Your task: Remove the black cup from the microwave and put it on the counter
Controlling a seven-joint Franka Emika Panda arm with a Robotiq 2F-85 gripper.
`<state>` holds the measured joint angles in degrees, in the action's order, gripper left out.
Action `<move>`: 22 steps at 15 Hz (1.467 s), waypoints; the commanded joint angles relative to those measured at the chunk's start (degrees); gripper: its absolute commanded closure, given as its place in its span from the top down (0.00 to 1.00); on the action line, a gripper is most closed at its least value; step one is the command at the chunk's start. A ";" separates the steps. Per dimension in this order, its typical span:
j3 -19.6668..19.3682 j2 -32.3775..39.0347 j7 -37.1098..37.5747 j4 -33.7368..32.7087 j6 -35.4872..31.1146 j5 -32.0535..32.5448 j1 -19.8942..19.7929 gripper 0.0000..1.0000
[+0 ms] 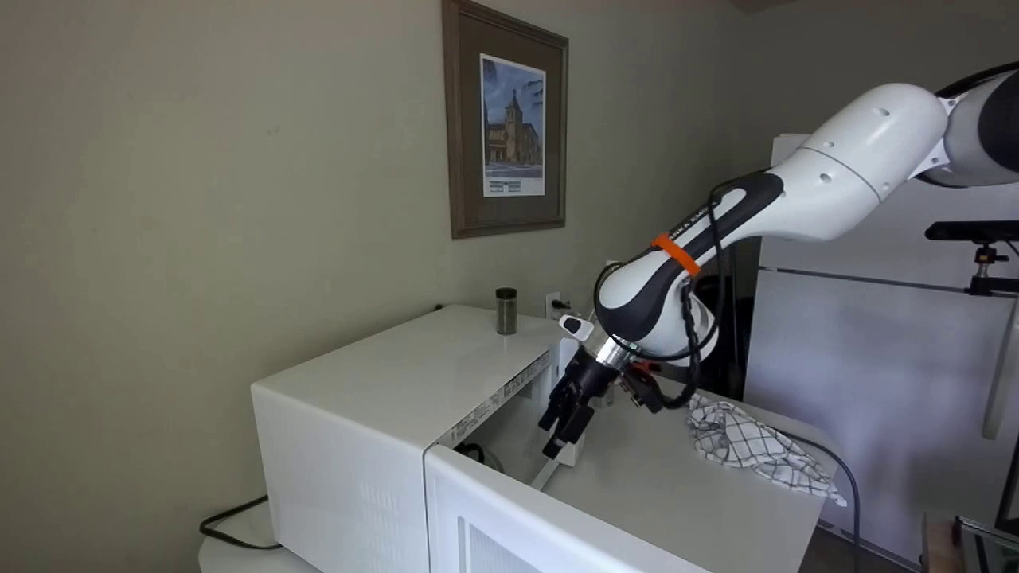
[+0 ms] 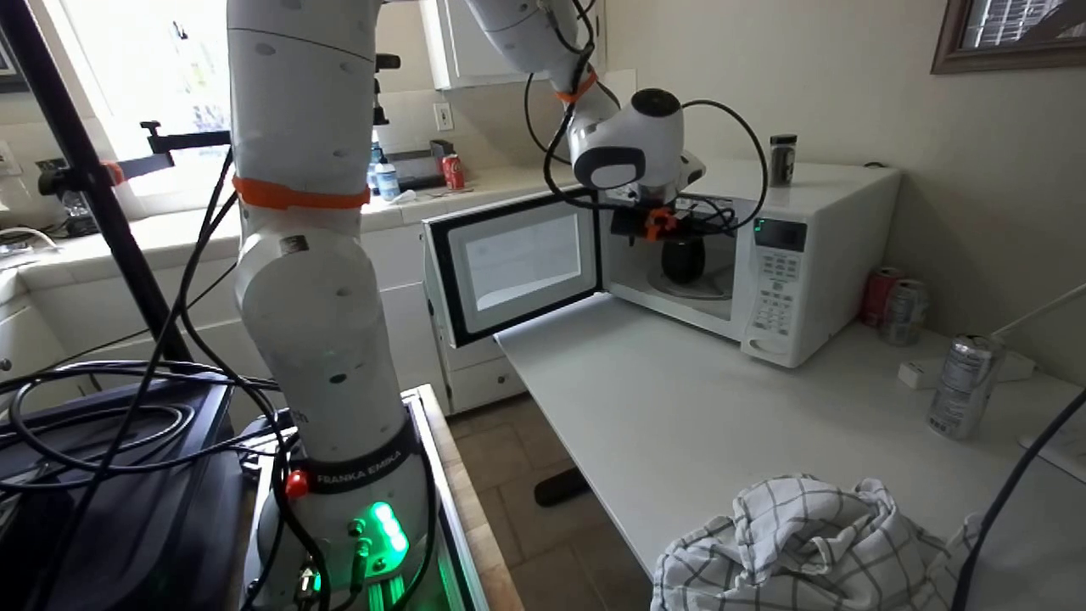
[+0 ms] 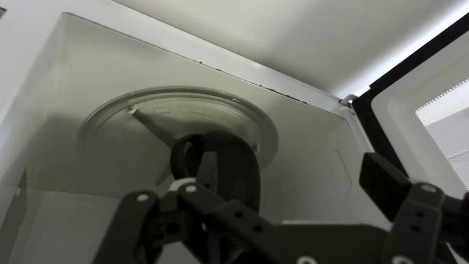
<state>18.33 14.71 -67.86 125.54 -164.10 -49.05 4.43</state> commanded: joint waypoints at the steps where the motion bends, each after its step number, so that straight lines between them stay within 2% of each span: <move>1: 3.58 6.28 -12.48 -4.05 -0.49 -9.80 -4.52 1.00; 2: 4.48 7.17 -16.09 -4.53 -0.17 -12.60 -5.90 1.00; 3: 2.24 4.51 -9.86 -2.58 0.00 -8.03 -3.23 1.00; 12: 2.34 5.05 -10.88 -2.96 0.00 -8.50 -3.53 1.00; 13: 3.15 6.84 -11.14 -5.05 1.04 -10.99 -4.44 1.00; 17: 5.14 12.31 -15.73 -9.92 -8.23 -17.48 -4.72 1.00; 22: 10.61 18.70 -25.61 -17.10 -15.27 -27.68 -7.99 1.00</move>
<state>24.87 28.48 -85.79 113.93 -175.72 -70.79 -0.92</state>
